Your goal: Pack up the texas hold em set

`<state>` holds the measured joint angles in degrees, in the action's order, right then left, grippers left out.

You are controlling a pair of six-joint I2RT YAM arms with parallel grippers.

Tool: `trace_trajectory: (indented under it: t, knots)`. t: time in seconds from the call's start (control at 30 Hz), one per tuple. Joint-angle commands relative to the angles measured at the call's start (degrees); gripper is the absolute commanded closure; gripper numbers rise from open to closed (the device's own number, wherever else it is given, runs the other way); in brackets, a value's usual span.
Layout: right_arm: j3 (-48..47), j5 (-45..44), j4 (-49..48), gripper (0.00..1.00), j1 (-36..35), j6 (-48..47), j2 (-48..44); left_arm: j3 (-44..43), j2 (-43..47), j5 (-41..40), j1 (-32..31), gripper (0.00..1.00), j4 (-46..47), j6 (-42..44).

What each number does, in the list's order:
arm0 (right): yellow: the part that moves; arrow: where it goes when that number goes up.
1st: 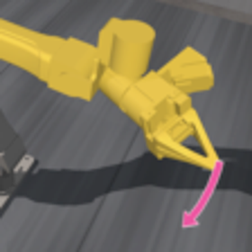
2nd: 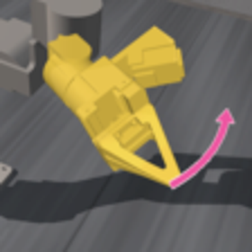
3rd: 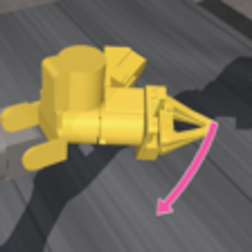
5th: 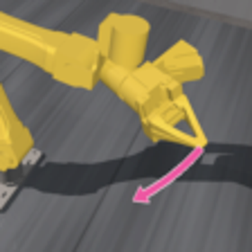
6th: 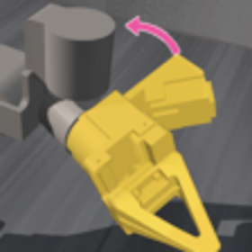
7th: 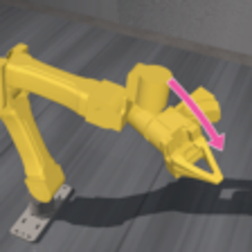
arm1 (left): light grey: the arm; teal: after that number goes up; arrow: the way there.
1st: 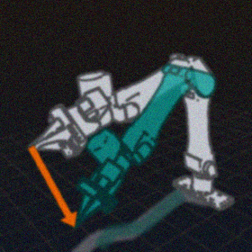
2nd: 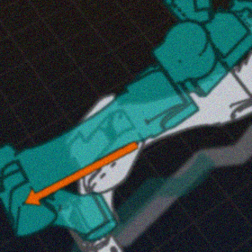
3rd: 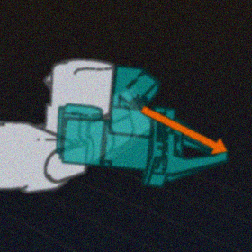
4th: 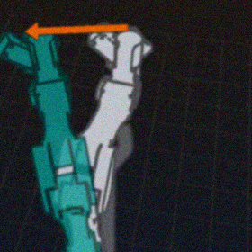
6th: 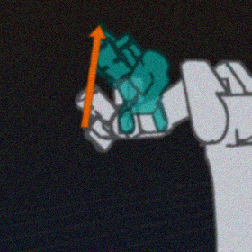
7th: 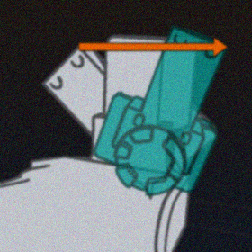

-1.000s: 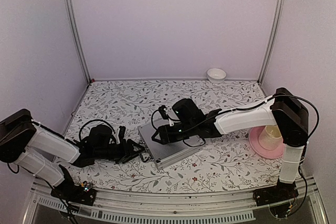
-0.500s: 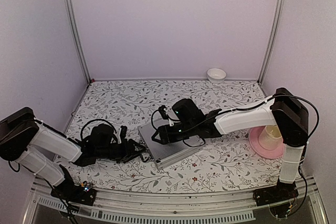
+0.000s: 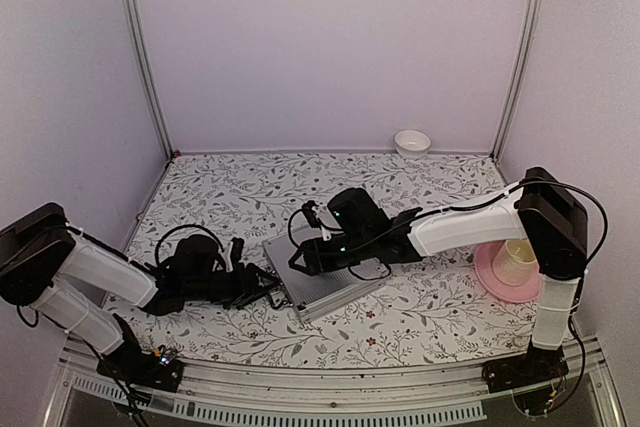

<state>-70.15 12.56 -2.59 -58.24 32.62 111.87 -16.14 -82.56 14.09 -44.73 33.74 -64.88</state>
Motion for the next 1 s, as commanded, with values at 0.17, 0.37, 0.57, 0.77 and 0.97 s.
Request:
trace_trajectory:
  t: [0.17,0.37,0.57,0.77,0.97]
  knots:
    - [1.8,-1.6,7.1,0.48,-0.4,1.0,4.0,-1.6,-2.8,0.7,-0.1,0.49,2.5,1.0]
    - [1.8,-1.5,7.2,0.48,-0.4,1.0,4.1,-1.9,-2.6,0.6,-0.1,0.49,3.3,1.5]
    - [1.8,-1.6,7.3,0.48,-0.3,1.0,3.8,-3.2,0.7,0.1,-0.1,0.49,0.2,6.0]
    - [2.2,-3.0,8.1,0.48,-0.4,0.3,2.0,-3.0,10.2,-5.2,1.5,0.40,-6.4,16.7]
    - [2.4,-3.5,8.2,0.44,-0.4,-3.1,-3.7,-3.0,15.0,0.4,10.5,0.24,-6.3,23.7]
